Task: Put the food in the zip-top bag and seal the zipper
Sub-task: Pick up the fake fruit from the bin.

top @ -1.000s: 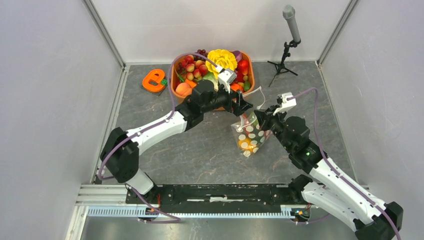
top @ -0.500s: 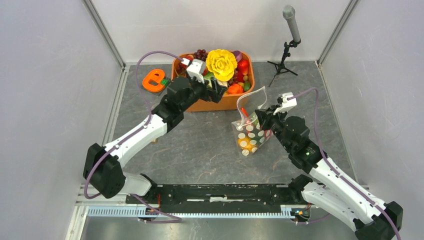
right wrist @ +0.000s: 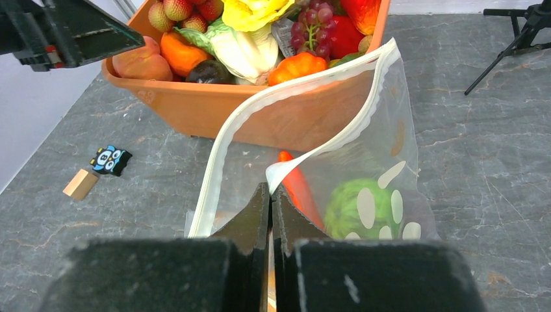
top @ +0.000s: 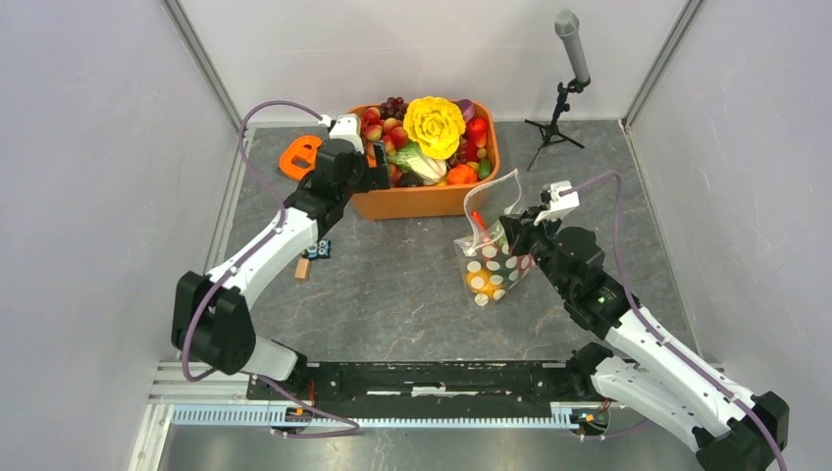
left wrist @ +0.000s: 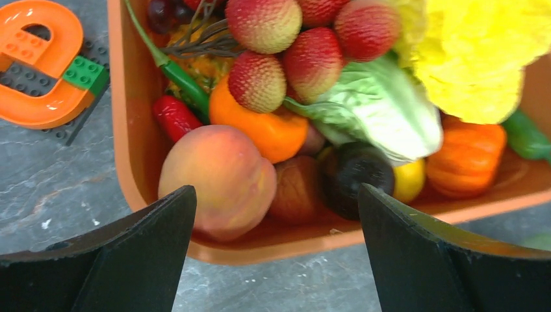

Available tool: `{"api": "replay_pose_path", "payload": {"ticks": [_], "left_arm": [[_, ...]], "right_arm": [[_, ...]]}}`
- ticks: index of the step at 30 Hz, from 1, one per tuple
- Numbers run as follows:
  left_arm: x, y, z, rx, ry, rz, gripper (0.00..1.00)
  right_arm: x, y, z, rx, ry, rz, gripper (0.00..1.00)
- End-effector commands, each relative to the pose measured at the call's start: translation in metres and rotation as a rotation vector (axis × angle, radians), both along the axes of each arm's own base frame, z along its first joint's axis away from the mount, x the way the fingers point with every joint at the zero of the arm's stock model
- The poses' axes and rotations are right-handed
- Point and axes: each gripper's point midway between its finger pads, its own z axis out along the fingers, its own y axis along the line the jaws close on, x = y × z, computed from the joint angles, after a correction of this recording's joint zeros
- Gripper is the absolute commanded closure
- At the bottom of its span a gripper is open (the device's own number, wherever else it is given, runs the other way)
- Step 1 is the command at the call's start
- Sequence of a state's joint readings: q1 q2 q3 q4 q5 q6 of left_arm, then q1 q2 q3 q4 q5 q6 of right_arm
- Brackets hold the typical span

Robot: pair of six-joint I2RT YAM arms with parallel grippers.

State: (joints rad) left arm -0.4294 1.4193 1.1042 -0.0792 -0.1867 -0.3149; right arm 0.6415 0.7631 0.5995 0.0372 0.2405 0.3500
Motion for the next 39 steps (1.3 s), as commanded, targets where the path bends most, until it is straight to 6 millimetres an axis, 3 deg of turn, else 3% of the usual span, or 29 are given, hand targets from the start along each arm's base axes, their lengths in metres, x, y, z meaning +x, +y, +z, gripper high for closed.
{"api": "replay_pose_path", "payload": {"ticks": [1,8,15,19,25,32,35,39], "left_arm": [[0.021,0.013,-0.008,0.132,0.026,0.017,0.00],[0.041,0.017,-0.026,0.219,0.083,0.028,0.00],[0.040,0.020,-0.062,0.285,0.190,0.016,0.00],[0.039,0.017,-0.071,0.289,0.211,-0.004,0.01],[0.035,0.016,-0.076,0.277,0.224,-0.017,0.09],[0.032,0.003,-0.067,0.217,0.201,-0.085,0.20],[0.031,-0.002,-0.068,0.198,0.207,-0.102,0.20],[0.031,-0.002,-0.070,0.199,0.205,-0.095,0.13]], "right_arm": [[0.002,0.001,0.018,0.006,-0.050,0.005,0.98],[0.000,-0.011,0.025,-0.046,-0.079,-0.030,0.98],[0.003,-0.012,0.024,-0.056,-0.075,-0.039,0.97],[0.003,-0.009,0.024,-0.054,-0.076,-0.026,0.98],[0.004,-0.006,0.027,-0.045,-0.080,-0.020,0.97],[0.003,-0.003,0.023,-0.021,-0.055,-0.013,0.98],[0.002,-0.003,0.017,-0.018,-0.038,-0.015,0.98],[0.002,-0.003,0.014,-0.018,-0.031,-0.014,0.98]]}}
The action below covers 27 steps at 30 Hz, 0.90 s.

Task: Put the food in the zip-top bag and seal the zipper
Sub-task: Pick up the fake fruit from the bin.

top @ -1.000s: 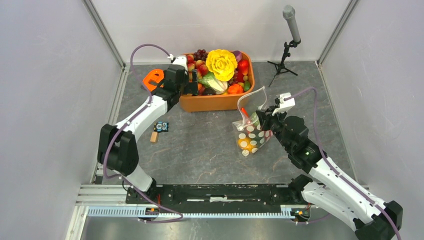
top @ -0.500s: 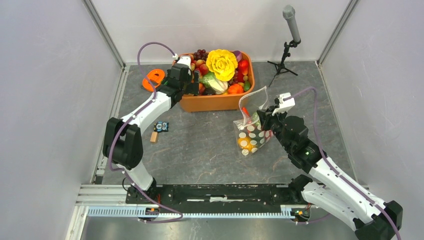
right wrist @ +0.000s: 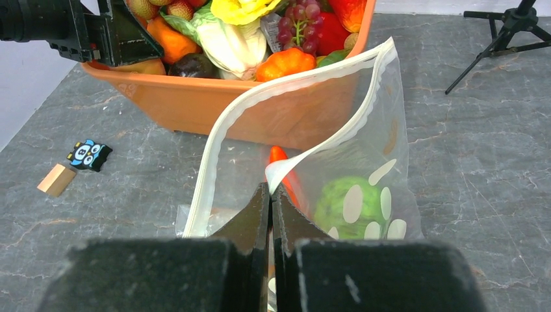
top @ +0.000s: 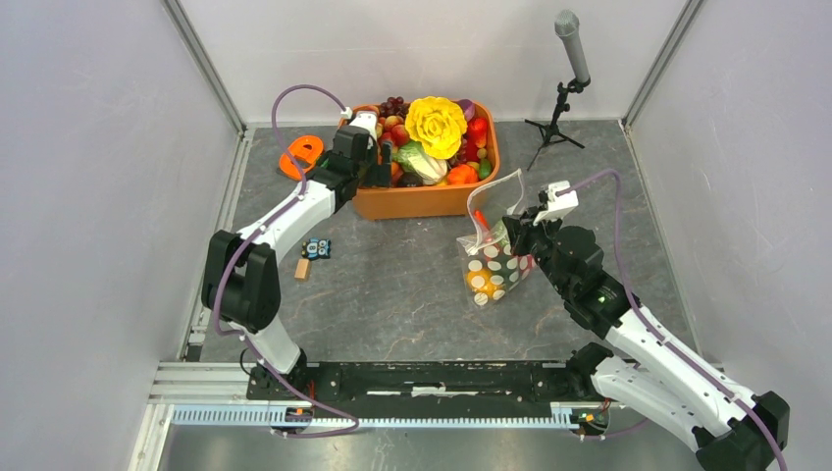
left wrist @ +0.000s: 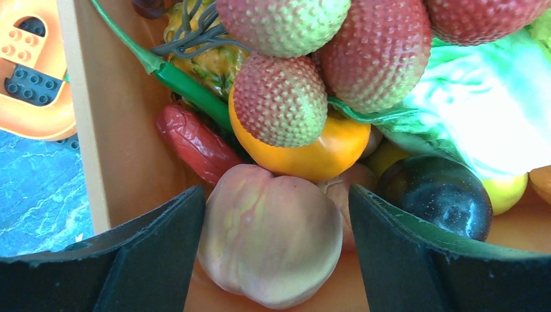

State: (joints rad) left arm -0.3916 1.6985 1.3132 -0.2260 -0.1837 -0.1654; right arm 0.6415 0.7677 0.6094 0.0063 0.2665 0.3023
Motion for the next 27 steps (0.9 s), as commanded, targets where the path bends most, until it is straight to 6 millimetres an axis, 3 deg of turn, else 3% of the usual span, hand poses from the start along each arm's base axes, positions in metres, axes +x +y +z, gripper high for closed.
{"api": "replay_pose_path", "payload": {"ticks": [1,14,27], "left_arm": [[-0.010,-0.009,-0.010,-0.017,0.042,-0.059,0.12],[-0.020,0.001,-0.007,0.091,0.123,-0.098,0.01],[-0.018,0.002,-0.017,0.172,0.194,-0.145,0.00]], "right_arm": [[0.001,0.004,0.019,0.044,-0.031,0.007,0.97],[0.006,0.012,0.021,0.021,-0.025,0.032,0.97],[0.005,0.011,0.023,0.010,-0.032,0.032,0.98]]}}
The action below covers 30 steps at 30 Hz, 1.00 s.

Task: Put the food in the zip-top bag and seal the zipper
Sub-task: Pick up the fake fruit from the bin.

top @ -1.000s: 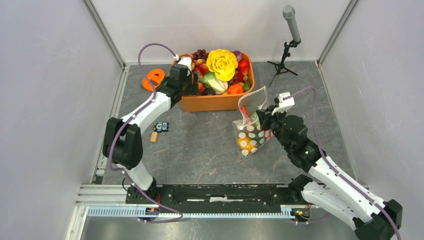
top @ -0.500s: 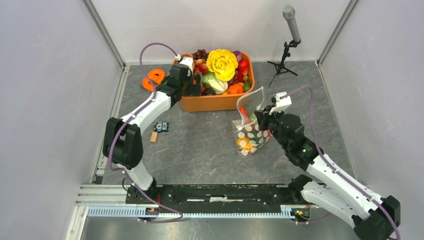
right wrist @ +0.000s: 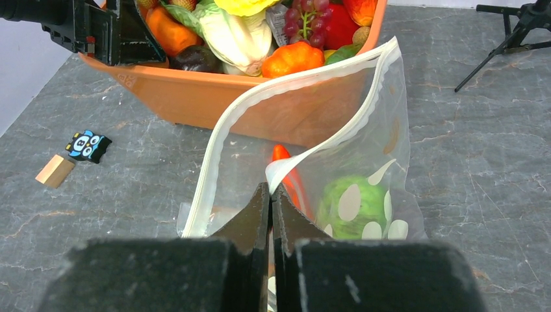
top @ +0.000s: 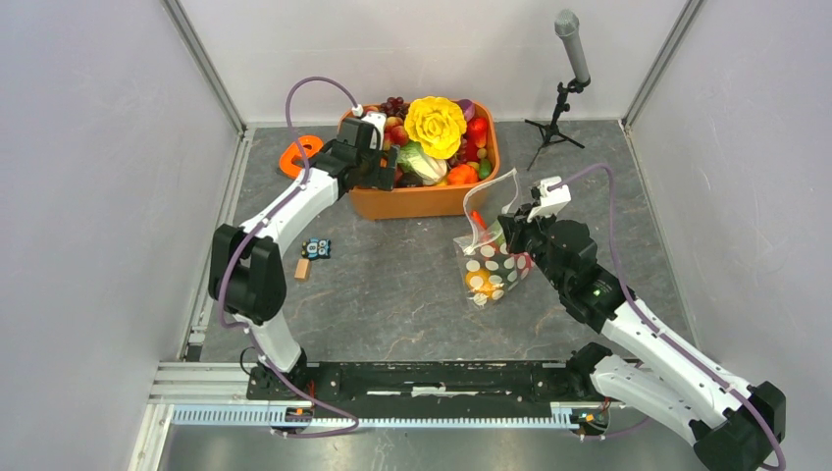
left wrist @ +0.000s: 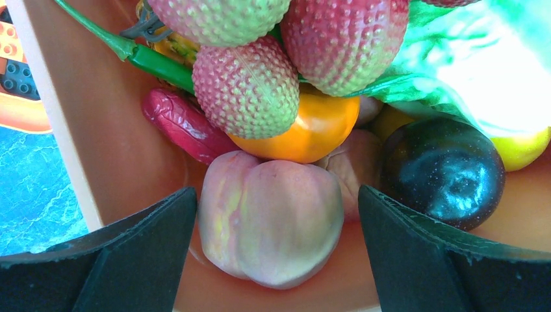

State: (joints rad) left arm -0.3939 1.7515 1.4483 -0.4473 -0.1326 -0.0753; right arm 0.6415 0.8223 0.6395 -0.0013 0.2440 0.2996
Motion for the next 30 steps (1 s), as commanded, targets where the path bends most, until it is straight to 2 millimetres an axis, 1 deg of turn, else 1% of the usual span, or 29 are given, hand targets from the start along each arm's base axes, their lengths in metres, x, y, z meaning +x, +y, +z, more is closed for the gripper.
{"api": "replay_pose_path", "payload": {"ticks": [1,2,4,7,8,11,14,19,23,26,28,30], "left_arm": [[-0.006,0.004,-0.012,0.079,0.066,-0.050,0.03],[-0.007,0.004,-0.012,0.076,0.066,-0.051,0.05],[-0.008,0.000,-0.011,0.051,0.066,-0.067,0.20],[-0.011,-0.004,-0.001,0.021,0.046,-0.072,0.37],[-0.012,-0.005,0.003,0.012,0.034,-0.071,0.40],[-0.013,-0.005,0.020,-0.025,-0.020,-0.058,0.43],[-0.015,-0.007,0.042,-0.077,-0.086,-0.048,0.48],[-0.024,-0.009,0.079,-0.169,-0.196,-0.040,0.48],[-0.030,-0.009,0.101,-0.236,-0.271,-0.028,0.48],[-0.038,-0.017,0.117,-0.316,-0.304,-0.049,0.48],[-0.045,-0.027,0.127,-0.391,-0.321,-0.085,0.48],[-0.054,-0.042,0.139,-0.486,-0.330,-0.145,0.48]], "right_arm": [[0.000,0.002,0.026,0.029,-0.058,0.009,0.97],[0.000,0.002,0.026,0.029,-0.059,0.009,0.98],[0.000,0.002,0.026,0.027,-0.058,0.008,0.98],[0.000,0.001,0.025,0.028,-0.056,0.003,0.98],[0.000,0.001,0.024,0.030,-0.055,0.003,0.98],[0.000,0.001,0.023,0.035,-0.053,0.002,0.98],[0.000,0.001,0.022,0.042,-0.051,0.000,0.98],[0.001,0.002,0.023,0.045,-0.054,-0.001,0.98],[0.002,0.003,0.021,0.045,-0.047,0.000,0.98],[0.002,0.005,0.020,0.049,-0.041,0.006,0.98],[0.002,0.006,0.020,0.057,-0.042,0.011,0.98],[0.002,0.006,0.021,0.065,-0.044,0.011,0.98]]}}
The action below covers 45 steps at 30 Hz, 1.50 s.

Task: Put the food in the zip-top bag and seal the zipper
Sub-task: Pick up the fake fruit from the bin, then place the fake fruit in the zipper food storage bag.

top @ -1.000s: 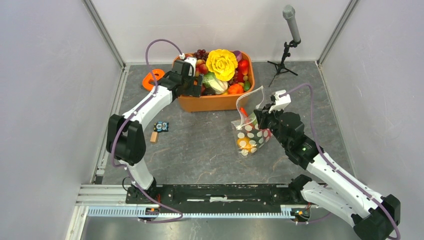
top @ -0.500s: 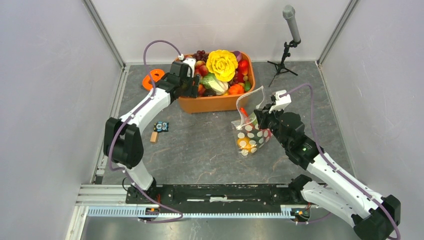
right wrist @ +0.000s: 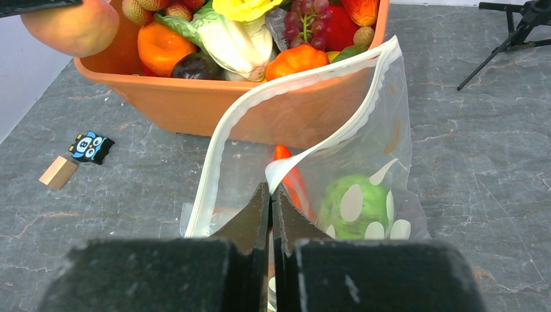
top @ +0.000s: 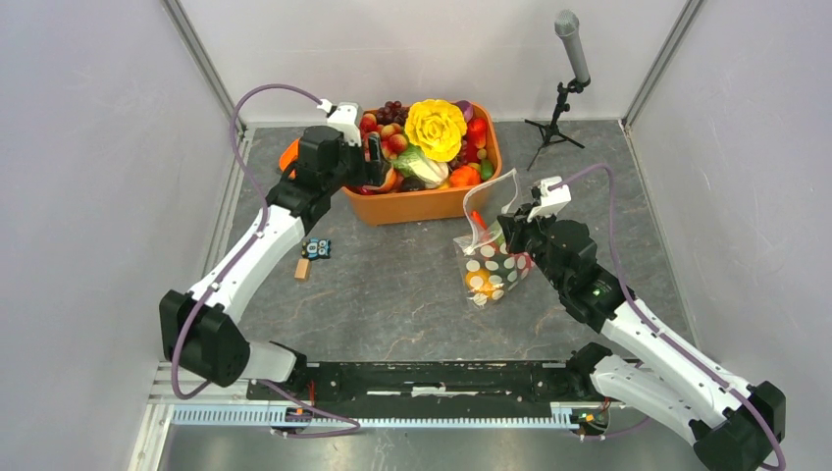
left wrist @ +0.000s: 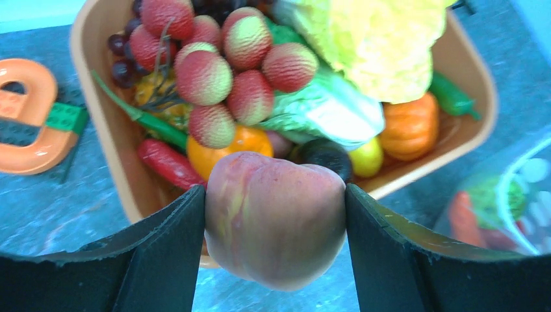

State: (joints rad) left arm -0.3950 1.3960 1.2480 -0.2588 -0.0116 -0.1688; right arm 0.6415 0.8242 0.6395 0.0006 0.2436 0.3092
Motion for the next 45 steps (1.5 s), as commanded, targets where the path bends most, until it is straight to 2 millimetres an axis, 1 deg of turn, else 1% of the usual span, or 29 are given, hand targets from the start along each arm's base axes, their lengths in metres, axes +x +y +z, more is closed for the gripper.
{"api": "replay_pose_path", "payload": {"ticks": [1,5,9,11,13,15,16,19,21,24,28,32,35,38,40,42,44,45], "left_arm": [[-0.019,-0.040,0.045,-0.252,-0.086,-0.162,0.48],[-0.044,-0.080,0.079,-0.434,-0.133,-0.369,0.48],[-0.070,-0.122,0.097,-0.495,-0.156,-0.523,0.47],[-0.081,-0.144,0.100,-0.505,-0.163,-0.586,0.46],[-0.088,-0.163,0.101,-0.522,-0.169,-0.616,0.46],[-0.086,-0.176,0.094,-0.525,-0.165,-0.609,0.46],[-0.084,-0.181,0.087,-0.527,-0.152,-0.596,0.46],[-0.077,-0.192,0.073,-0.549,-0.127,-0.571,0.46],[-0.074,-0.197,0.067,-0.552,-0.132,-0.554,0.46],[-0.076,-0.206,0.067,-0.555,-0.149,-0.571,0.45],[-0.074,-0.217,0.055,-0.545,-0.127,-0.579,0.44],[-0.080,-0.229,0.045,-0.527,-0.101,-0.621,0.44],[-0.081,-0.233,0.030,-0.473,-0.075,-0.623,0.44],[-0.077,-0.230,0.006,-0.381,-0.050,-0.585,0.44],[-0.072,-0.228,-0.006,-0.338,-0.039,-0.566,0.40],[-0.071,-0.228,-0.012,-0.309,-0.028,-0.564,0.38],[-0.072,-0.228,-0.009,-0.304,-0.032,-0.575,0.32],[-0.073,-0.228,-0.005,-0.308,-0.040,-0.584,0.25]], "right_arm": [[0.002,0.006,0.022,0.059,-0.050,0.012,0.98],[0.001,0.007,0.026,0.071,-0.057,0.018,0.98],[-0.001,0.008,0.028,0.084,-0.063,0.025,0.98],[-0.001,0.009,0.028,0.090,-0.063,0.031,0.98],[-0.002,0.009,0.028,0.095,-0.064,0.034,0.98],[-0.004,0.009,0.029,0.103,-0.066,0.036,0.98],[-0.004,0.009,0.030,0.107,-0.069,0.035,0.98],[-0.006,0.007,0.031,0.114,-0.077,0.034,0.98],[-0.008,0.005,0.034,0.121,-0.084,0.031,0.98],[-0.009,0.003,0.034,0.115,-0.082,0.027,0.98],[-0.011,0.004,0.033,0.109,-0.080,0.039,0.98],[-0.012,0.003,0.034,0.119,-0.086,0.036,0.98],[-0.012,-0.001,0.036,0.125,-0.095,0.020,0.98],[-0.012,-0.003,0.041,0.132,-0.106,0.013,0.98],[-0.013,-0.003,0.042,0.134,-0.109,0.015,0.98],[-0.013,-0.002,0.044,0.136,-0.112,0.017,0.98],[-0.013,-0.001,0.043,0.131,-0.106,0.020,0.98],[-0.012,-0.001,0.042,0.127,-0.103,0.021,0.98]]}}
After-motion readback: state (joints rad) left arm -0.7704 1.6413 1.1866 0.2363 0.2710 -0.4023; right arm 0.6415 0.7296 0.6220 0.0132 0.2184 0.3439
